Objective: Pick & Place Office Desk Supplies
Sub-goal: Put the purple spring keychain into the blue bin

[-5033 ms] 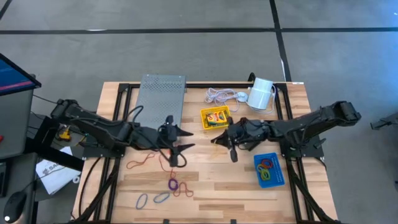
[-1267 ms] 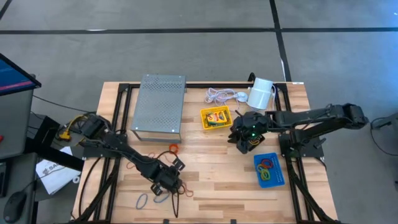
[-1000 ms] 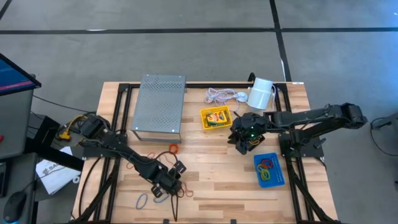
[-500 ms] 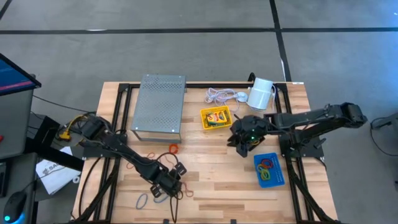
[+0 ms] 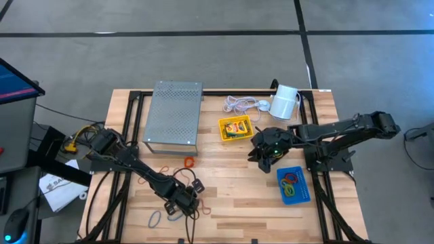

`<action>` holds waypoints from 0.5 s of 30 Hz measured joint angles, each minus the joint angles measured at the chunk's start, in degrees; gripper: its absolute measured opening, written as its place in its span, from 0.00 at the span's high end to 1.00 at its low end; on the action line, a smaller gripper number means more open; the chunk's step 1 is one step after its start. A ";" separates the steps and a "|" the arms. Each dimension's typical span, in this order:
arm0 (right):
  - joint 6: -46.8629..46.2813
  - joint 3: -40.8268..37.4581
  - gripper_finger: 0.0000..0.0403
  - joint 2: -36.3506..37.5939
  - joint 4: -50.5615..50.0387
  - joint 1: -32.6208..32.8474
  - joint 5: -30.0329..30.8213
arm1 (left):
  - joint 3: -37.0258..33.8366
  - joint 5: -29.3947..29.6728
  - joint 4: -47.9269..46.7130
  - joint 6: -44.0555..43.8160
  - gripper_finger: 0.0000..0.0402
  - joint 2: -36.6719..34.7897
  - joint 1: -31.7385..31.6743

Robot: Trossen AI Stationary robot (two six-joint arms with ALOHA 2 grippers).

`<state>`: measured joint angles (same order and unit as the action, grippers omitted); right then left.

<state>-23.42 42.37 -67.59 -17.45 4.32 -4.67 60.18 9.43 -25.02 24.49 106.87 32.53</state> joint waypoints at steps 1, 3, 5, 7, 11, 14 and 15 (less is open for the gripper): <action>0.00 0.00 0.72 0.00 -0.01 0.19 -0.02 | -0.02 -0.10 0.17 -0.67 0.83 0.00 0.00; -0.02 0.00 0.72 0.00 0.00 0.48 -0.02 | -0.07 -0.31 0.54 -1.71 0.92 -0.56 0.10; -0.02 0.00 0.72 0.00 0.00 0.61 -0.02 | -0.09 -0.34 1.36 -3.22 0.96 -0.64 0.20; -0.15 0.00 0.72 0.00 0.00 0.61 -0.02 | -0.25 -0.22 2.07 -4.66 0.96 -1.24 0.18; -0.61 0.00 0.72 0.00 0.38 0.59 0.03 | -0.27 0.37 2.94 -7.99 0.99 -3.64 0.41; -1.97 0.00 0.72 0.00 1.59 0.61 0.03 | -0.26 2.36 2.56 -10.51 0.99 -6.56 0.70; -2.10 0.00 0.72 0.00 2.23 0.61 0.01 | -0.26 3.52 2.26 -11.43 0.99 -7.77 0.92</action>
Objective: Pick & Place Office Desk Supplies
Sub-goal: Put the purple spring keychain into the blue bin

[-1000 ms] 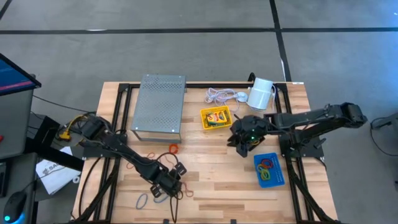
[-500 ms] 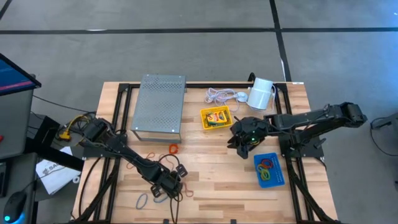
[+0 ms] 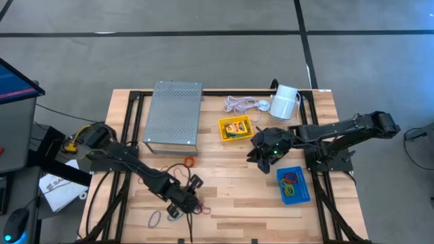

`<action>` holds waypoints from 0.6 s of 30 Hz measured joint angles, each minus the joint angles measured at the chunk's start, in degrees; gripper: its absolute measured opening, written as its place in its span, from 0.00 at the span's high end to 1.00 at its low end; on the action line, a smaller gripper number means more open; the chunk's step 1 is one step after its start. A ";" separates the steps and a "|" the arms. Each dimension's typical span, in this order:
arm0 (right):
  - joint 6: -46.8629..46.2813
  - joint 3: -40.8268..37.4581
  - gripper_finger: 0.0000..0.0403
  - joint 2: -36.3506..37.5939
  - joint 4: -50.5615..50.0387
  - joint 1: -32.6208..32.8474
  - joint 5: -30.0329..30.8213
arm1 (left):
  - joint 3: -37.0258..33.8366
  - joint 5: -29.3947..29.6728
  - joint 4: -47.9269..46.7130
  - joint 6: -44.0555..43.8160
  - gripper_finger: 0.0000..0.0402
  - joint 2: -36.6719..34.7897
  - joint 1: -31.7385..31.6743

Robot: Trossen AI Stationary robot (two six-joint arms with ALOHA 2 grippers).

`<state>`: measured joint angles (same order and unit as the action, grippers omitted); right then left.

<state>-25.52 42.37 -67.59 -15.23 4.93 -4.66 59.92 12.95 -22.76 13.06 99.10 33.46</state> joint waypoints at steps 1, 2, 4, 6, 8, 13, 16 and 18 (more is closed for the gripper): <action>-0.02 0.00 0.72 0.00 0.63 0.00 -0.03 | 0.00 1.30 -0.40 -0.31 0.99 -1.52 0.10; -0.02 0.00 0.72 0.00 1.21 0.00 -0.07 | 0.01 2.46 -0.30 -0.41 1.00 -2.95 0.26; -0.02 0.00 0.72 0.00 2.37 0.00 -0.09 | 0.11 5.84 -0.86 -1.77 1.00 -5.75 0.57; 0.07 0.00 0.72 0.00 3.60 0.00 -0.18 | 0.09 10.29 -1.74 -5.68 1.00 -8.44 0.55; 0.45 0.00 0.72 0.00 5.41 0.00 -0.21 | 0.09 15.17 -2.03 -11.05 1.00 -11.22 0.42; 1.26 0.00 0.70 0.00 15.55 0.05 -0.24 | 0.09 22.97 1.46 -21.94 1.00 -14.40 -2.36; 1.99 0.00 0.64 0.00 23.46 0.33 -0.20 | 0.10 26.74 2.19 -22.75 1.00 -14.41 -4.34; 1.99 0.00 0.59 0.02 28.86 0.67 -0.18 | 0.09 29.74 2.86 -22.52 1.00 -14.12 -5.59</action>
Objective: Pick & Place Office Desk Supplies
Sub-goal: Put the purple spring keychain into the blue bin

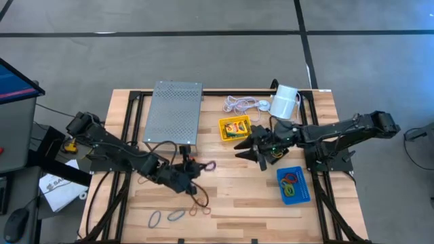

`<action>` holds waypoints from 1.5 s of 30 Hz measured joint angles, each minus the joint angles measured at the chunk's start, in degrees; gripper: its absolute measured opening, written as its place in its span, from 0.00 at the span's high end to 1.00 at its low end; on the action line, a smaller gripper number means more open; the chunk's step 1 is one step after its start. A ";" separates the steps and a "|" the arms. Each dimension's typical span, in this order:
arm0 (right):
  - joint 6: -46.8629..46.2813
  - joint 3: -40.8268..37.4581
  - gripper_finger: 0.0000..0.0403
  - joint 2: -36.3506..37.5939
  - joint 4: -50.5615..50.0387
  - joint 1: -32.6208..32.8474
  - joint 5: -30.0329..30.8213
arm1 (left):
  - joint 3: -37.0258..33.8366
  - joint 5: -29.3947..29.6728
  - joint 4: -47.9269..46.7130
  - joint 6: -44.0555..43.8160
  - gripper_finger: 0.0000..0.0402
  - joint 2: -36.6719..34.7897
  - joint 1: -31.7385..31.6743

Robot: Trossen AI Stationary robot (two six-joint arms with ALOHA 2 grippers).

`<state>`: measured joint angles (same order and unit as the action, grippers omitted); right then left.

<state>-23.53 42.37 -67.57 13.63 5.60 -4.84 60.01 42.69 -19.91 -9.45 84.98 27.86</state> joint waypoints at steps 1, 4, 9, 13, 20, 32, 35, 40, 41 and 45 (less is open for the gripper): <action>0.00 0.00 0.57 0.02 1.65 0.28 0.03 | 0.00 1.07 0.56 0.04 1.00 0.19 -0.72; -0.49 0.00 0.51 0.02 2.51 0.79 0.56 | 0.00 3.65 1.97 0.48 1.00 0.26 -2.19; -1.40 -0.02 0.47 -1.78 0.79 0.75 3.88 | 0.00 5.58 8.24 6.04 1.00 0.25 -3.61; -1.40 -0.02 0.49 -4.77 2.58 0.72 5.05 | 0.00 4.88 10.63 9.41 1.00 0.25 -4.31; -0.67 -0.02 0.53 -10.10 7.27 -0.31 4.90 | 0.00 4.88 10.98 9.51 1.00 0.25 -4.34; -0.50 -0.02 0.54 -15.32 13.92 -0.85 2.75 | 0.00 4.86 11.00 9.64 1.00 0.25 -4.34; -0.50 -0.02 0.54 -15.30 14.51 -0.87 2.75 | 0.00 4.84 11.39 9.65 1.00 0.25 -4.34; -0.50 -0.01 0.54 -15.28 16.30 -0.87 2.75 | 0.00 4.84 11.55 9.66 1.00 0.25 -4.34; -0.50 0.00 0.54 -15.29 16.20 -0.87 2.77 | 0.00 4.83 11.75 9.64 1.00 0.25 -4.34; -0.50 -0.02 0.54 -15.30 16.55 -0.87 2.82 | 0.00 4.81 12.48 9.66 1.00 0.25 -4.34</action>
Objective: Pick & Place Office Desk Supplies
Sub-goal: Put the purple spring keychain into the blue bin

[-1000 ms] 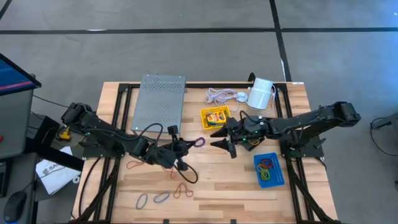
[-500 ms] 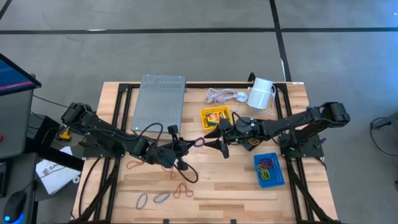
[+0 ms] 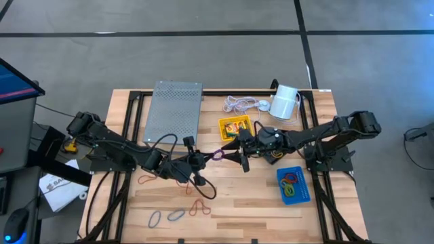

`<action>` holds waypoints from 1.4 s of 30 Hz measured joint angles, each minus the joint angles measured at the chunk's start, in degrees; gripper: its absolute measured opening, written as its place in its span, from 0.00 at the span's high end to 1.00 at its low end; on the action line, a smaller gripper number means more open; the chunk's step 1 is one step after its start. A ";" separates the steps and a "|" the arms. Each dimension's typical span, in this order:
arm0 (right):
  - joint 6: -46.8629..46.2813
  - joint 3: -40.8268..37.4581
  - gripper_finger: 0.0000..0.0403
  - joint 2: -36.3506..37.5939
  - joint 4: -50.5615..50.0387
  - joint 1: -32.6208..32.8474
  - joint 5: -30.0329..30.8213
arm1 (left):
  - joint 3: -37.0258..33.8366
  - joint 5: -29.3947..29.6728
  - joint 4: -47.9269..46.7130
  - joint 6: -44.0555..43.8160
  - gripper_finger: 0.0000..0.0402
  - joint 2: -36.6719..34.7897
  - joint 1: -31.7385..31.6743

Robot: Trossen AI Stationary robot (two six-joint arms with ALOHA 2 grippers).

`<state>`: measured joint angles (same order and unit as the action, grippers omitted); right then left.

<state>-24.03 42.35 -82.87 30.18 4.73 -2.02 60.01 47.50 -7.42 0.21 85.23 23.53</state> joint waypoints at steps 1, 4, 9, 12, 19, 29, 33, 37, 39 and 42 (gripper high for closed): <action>0.01 0.01 0.54 0.00 0.32 0.00 0.00 | 0.00 -0.02 -0.02 0.00 1.00 0.00 0.00; 0.02 0.01 0.54 0.00 0.96 0.00 0.04 | 0.00 -0.02 0.01 0.00 1.00 0.00 0.00; 0.02 0.00 0.54 0.00 1.15 0.00 0.09 | 0.00 -0.04 0.66 0.30 1.00 0.00 -0.48; 0.00 0.02 0.54 -0.89 2.23 0.02 0.10 | 0.00 -0.04 2.48 2.55 1.00 0.00 -0.48; 0.00 0.12 0.54 -2.31 3.41 0.07 0.54 | 0.04 -1.29 3.96 4.03 1.00 -0.58 -0.71; 2.40 1.60 0.93 -2.62 2.38 0.07 0.06 | 0.02 -1.96 4.13 3.87 0.98 -0.52 -0.74; 1.72 2.22 0.95 -2.62 1.28 0.07 -0.74 | 0.02 -1.99 4.15 2.12 0.94 -0.52 -0.77; 1.93 2.23 0.97 -2.62 0.85 0.07 -0.84 | 0.02 -1.96 4.02 1.04 0.88 -0.52 -1.11; 1.71 2.23 0.97 -2.62 0.85 0.07 -1.00 | 0.02 -1.94 4.05 1.03 0.84 -0.52 -1.09; 1.85 2.23 0.97 -2.62 0.68 0.11 -1.20 | 0.02 -1.92 4.05 1.03 0.78 -0.54 -1.11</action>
<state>-22.18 44.58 -85.49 30.86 4.84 -3.22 60.03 45.58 -3.38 1.23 84.69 22.42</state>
